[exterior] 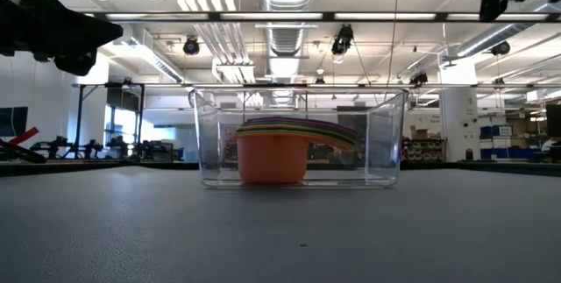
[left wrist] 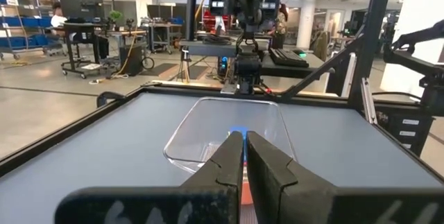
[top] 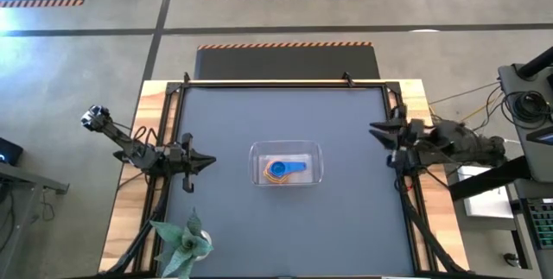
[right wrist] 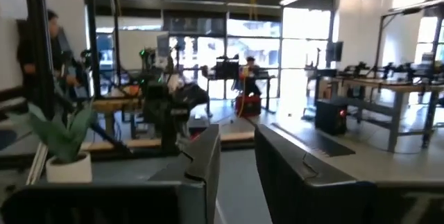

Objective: Nest measuring cups in basket
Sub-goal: Return to Home Position

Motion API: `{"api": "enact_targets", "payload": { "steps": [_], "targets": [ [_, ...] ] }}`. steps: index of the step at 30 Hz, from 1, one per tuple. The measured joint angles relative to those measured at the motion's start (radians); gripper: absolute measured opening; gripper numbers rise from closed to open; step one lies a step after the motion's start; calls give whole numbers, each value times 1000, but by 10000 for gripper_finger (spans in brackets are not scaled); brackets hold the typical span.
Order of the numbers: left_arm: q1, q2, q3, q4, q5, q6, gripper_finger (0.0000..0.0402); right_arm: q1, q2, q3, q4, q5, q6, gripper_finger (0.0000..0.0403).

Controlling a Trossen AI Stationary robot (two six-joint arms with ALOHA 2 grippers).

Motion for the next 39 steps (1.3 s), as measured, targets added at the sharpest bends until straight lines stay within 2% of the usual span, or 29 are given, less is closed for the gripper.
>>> {"api": "enact_targets", "payload": {
  "steps": [6, 16, 24, 29, 39],
  "targets": [
    [0, 3, 0, 1, 0, 0, 0, 0, -22, -170, 192, -72, -16, 61],
    [0, 6, 0, 0, 0, 0, 0, 0, -74, -332, 330, -71, -21, 52],
    [0, 7, 0, 0, 0, 0, 0, 0, -85, -338, 319, -57, -54, 52],
    [0, 7, 0, 0, 0, 0, 0, 0, -51, -338, 299, 5, -48, 52],
    [0, 7, 0, 0, 0, 0, 0, 0, -21, -339, 297, 8, -42, 52]
  ]
}}
